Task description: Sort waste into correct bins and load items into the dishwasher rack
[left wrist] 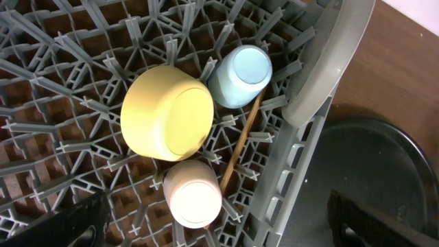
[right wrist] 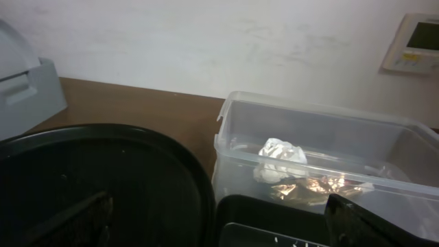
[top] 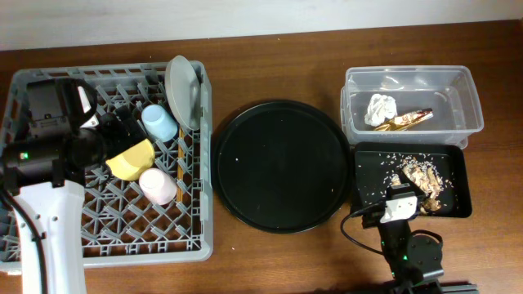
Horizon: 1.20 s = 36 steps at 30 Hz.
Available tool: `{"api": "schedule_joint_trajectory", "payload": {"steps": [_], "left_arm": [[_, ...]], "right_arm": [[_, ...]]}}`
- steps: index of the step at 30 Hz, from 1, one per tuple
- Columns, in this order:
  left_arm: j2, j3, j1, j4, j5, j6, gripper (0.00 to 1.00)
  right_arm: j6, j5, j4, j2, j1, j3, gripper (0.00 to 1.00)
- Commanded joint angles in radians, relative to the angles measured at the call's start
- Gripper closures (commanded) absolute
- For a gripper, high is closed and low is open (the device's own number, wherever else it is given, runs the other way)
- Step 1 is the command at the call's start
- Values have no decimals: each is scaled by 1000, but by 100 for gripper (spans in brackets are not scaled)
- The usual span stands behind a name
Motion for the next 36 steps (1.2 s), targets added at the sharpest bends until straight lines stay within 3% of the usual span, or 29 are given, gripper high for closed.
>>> {"api": "schedule_joint_trajectory", "payload": {"steps": [1, 28, 36], "left_arm": [[0, 6, -3, 1, 7, -2, 1], [-2, 0, -3, 2, 7, -2, 1], [-397, -85, -3, -6, -72, 2, 1]], "right_arm": [[-14, -35, -11, -11, -21, -5, 1], [-14, -35, -11, -11, -20, -5, 1], [-14, -35, -11, -11, -20, -5, 1]]}}
